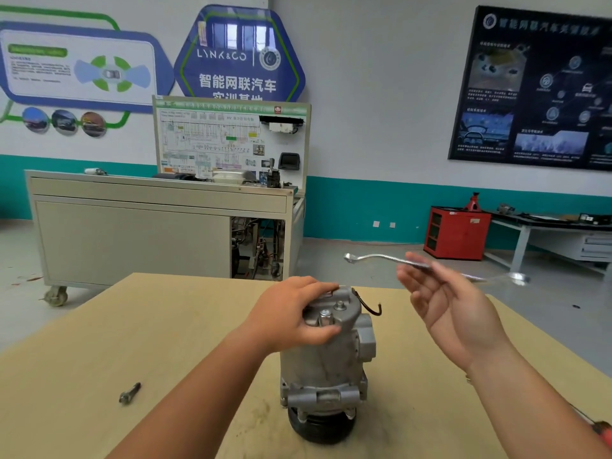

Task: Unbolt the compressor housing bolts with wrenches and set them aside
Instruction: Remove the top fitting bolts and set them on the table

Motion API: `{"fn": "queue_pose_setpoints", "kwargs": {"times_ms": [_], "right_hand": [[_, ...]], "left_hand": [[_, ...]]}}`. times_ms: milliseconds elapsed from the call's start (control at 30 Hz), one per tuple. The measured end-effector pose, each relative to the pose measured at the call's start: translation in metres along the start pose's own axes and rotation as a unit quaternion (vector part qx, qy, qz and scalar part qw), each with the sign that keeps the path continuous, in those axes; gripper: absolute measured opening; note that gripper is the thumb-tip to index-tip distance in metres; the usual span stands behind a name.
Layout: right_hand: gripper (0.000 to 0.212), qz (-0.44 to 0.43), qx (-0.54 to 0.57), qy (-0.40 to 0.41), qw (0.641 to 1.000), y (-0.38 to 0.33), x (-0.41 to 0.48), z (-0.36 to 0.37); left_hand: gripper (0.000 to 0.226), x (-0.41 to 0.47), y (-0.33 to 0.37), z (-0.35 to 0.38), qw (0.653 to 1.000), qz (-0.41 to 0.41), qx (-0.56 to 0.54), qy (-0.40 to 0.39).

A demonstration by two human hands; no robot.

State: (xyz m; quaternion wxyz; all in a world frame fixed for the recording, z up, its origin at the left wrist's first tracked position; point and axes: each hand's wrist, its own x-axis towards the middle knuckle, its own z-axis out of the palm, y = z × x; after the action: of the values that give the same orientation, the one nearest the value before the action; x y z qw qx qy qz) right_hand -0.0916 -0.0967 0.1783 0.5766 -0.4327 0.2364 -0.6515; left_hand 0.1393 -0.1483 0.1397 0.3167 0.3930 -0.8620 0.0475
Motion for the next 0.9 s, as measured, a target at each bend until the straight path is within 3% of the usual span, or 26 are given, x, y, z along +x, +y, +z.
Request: {"fn": "queue_pose_setpoints", "kwargs": {"times_ms": [67,133,233,400,733,900], "right_hand": [[0.030,-0.053,-0.119,0.002,0.991,0.007,-0.019,0.003],[0.031,-0.133,-0.248,0.019,0.959,0.016,-0.036,0.006],[0.033,-0.205,-0.341,0.009,0.917,0.026,-0.049,0.012],[0.031,-0.233,-0.437,-0.007,0.869,0.037,-0.046,0.013],[0.018,-0.234,-0.501,-0.047,0.832,0.036,-0.040,0.018],[0.026,-0.216,-0.538,-0.065,0.812,0.028,-0.039,0.024]], "left_hand": [[0.085,0.000,0.007,0.005,0.999,-0.027,0.009,0.019],[0.081,0.001,0.015,0.012,0.997,-0.052,0.043,0.043],[0.077,0.003,0.028,0.023,0.986,-0.109,0.111,0.067],[0.072,-0.004,0.037,0.029,0.973,-0.148,0.136,0.113],[0.078,-0.008,0.046,0.027,0.970,-0.130,0.148,0.140],[0.057,-0.011,0.052,0.023,0.971,-0.104,0.143,0.162]]}}
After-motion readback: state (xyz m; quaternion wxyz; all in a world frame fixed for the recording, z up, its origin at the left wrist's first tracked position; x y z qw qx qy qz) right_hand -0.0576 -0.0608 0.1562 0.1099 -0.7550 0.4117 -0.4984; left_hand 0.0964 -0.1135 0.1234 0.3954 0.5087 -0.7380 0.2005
